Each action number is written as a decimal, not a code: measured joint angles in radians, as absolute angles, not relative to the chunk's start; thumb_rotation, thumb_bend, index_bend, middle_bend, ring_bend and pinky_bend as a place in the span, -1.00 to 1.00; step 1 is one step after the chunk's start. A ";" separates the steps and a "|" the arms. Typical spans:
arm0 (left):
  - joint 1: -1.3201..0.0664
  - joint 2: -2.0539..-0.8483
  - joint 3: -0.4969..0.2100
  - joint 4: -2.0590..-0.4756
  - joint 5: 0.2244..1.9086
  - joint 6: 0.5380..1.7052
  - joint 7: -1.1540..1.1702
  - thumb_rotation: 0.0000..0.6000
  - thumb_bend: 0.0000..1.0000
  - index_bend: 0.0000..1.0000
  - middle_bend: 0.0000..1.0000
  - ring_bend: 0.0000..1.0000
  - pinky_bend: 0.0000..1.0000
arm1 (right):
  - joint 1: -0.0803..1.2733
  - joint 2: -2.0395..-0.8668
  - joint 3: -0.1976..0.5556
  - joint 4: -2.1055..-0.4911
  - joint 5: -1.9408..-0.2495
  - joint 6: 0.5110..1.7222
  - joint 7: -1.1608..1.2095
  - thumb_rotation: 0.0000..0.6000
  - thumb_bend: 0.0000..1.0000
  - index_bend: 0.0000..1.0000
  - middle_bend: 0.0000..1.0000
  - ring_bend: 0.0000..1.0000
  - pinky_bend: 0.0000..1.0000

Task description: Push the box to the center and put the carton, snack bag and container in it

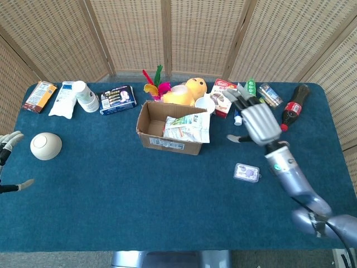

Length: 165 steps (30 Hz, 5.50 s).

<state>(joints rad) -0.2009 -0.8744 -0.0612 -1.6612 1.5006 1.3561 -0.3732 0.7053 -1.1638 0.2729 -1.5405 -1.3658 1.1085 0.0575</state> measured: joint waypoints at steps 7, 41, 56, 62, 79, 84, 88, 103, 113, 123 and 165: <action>-0.208 -0.877 -0.060 -1.665 1.500 1.345 -0.361 1.00 -0.68 -1.00 -1.00 -1.00 -0.87 | 0.587 -1.149 0.135 -1.393 -1.501 1.177 0.241 1.00 -0.99 -0.93 -0.95 -0.97 -0.59; -0.197 -0.873 -0.055 -1.655 1.513 1.368 -0.386 1.00 -0.68 -1.00 -1.00 -1.00 -0.87 | 0.523 -1.312 0.039 -1.296 -1.373 0.949 0.131 1.00 -0.59 -0.37 -1.00 -1.00 -0.82; -0.196 -0.873 -0.055 -1.655 1.513 1.370 -0.385 1.00 -0.68 -1.00 -1.00 -1.00 -0.87 | 0.519 -1.311 0.053 -1.376 -1.337 0.938 0.075 1.00 -0.59 -0.39 -1.00 -1.00 -0.82; -0.193 -0.870 -0.056 -1.650 1.511 1.375 -0.397 1.00 -0.68 -1.00 -1.00 -1.00 -0.87 | 0.526 -1.335 0.073 -1.371 -1.275 0.907 0.048 1.00 -0.59 -0.39 -1.00 -1.00 -0.82; -0.194 -0.869 -0.054 -1.651 1.513 1.372 -0.394 1.00 -0.68 -1.00 -1.00 -1.00 -0.87 | 0.531 -1.380 0.092 -1.305 -1.216 0.866 0.032 1.00 -0.48 -0.30 -1.00 -1.00 -0.82; -0.194 -0.870 -0.054 -1.651 1.511 1.370 -0.393 1.00 -0.68 -1.00 -1.00 -1.00 -0.87 | 0.531 -1.400 0.093 -1.275 -1.211 0.859 0.037 1.00 -0.28 -0.17 -1.00 -1.00 -0.82; -0.194 -0.870 -0.055 -1.650 1.508 1.369 -0.393 1.00 -0.68 -1.00 -1.00 -1.00 -0.87 | 0.527 -1.407 0.093 -1.267 -1.221 0.867 0.041 1.00 -0.16 -0.04 -1.00 -1.00 -0.81; -0.193 -0.868 -0.053 -1.651 1.513 1.372 -0.399 1.00 -0.68 -1.00 -1.00 -1.00 -0.87 | 0.489 -1.318 0.104 -1.366 -1.335 1.009 0.134 1.00 -0.14 0.05 -1.00 -1.00 -0.79; -0.189 -0.859 -0.051 -1.652 1.522 1.382 -0.414 1.00 -0.68 -1.00 -1.00 -1.00 -0.86 | 0.529 -1.130 0.269 -1.667 -1.294 1.084 0.098 1.00 -0.15 0.02 -1.00 -1.00 -0.77; -0.185 -0.855 -0.048 -1.649 1.533 1.392 -0.426 1.00 -0.68 -1.00 -1.00 -1.00 -0.86 | 0.692 -1.098 0.404 -1.847 -1.048 1.053 -0.175 1.00 -0.16 0.03 -1.00 -1.00 -0.73; -0.189 -0.857 -0.059 -1.619 1.498 1.367 -0.464 1.00 -0.68 -1.00 -1.00 -1.00 -0.86 | 1.066 -1.504 0.510 -1.688 -0.548 1.210 -0.579 1.00 -1.00 -1.00 -1.00 -1.00 -0.70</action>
